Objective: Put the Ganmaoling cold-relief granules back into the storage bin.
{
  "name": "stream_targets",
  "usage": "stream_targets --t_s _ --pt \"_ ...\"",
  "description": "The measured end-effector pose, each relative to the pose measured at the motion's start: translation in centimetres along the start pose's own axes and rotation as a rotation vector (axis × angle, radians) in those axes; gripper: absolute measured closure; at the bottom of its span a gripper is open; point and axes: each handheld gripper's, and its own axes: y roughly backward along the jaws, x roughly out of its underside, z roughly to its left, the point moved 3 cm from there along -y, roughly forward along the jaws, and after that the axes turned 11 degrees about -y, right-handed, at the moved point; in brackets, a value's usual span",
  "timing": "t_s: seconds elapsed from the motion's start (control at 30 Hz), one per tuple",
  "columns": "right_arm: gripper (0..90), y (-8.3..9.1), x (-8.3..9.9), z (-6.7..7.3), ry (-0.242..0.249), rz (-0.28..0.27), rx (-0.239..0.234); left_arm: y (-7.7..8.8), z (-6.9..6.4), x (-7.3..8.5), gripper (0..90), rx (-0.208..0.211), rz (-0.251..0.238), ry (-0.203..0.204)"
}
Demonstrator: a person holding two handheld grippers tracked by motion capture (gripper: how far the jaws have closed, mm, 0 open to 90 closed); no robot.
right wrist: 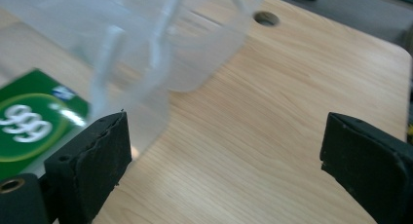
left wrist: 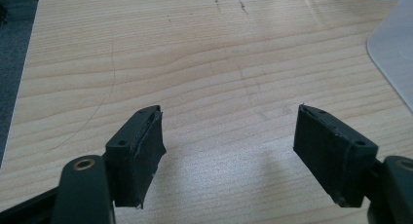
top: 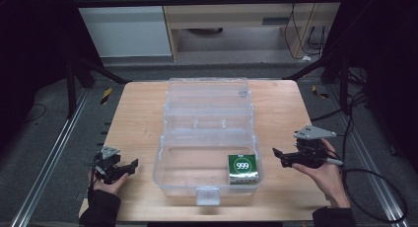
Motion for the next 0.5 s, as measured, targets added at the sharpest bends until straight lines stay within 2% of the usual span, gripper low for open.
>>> stream_targets --t_s 0.07,0.17,0.5 --pt "4.7 -0.2 0.6 -0.6 -0.034 -0.008 0.032 0.0 0.0 0.0 26.3 0.002 -0.001 0.0" --pt "4.2 -0.7 1.5 -1.5 -0.082 -0.025 0.052 0.0 0.0 0.0 27.1 0.006 -0.002 0.0" --pt "3.4 -2.6 4.9 -4.2 -0.191 0.016 0.141 -0.1 0.0 0.0 30.4 0.01 0.002 -0.001"
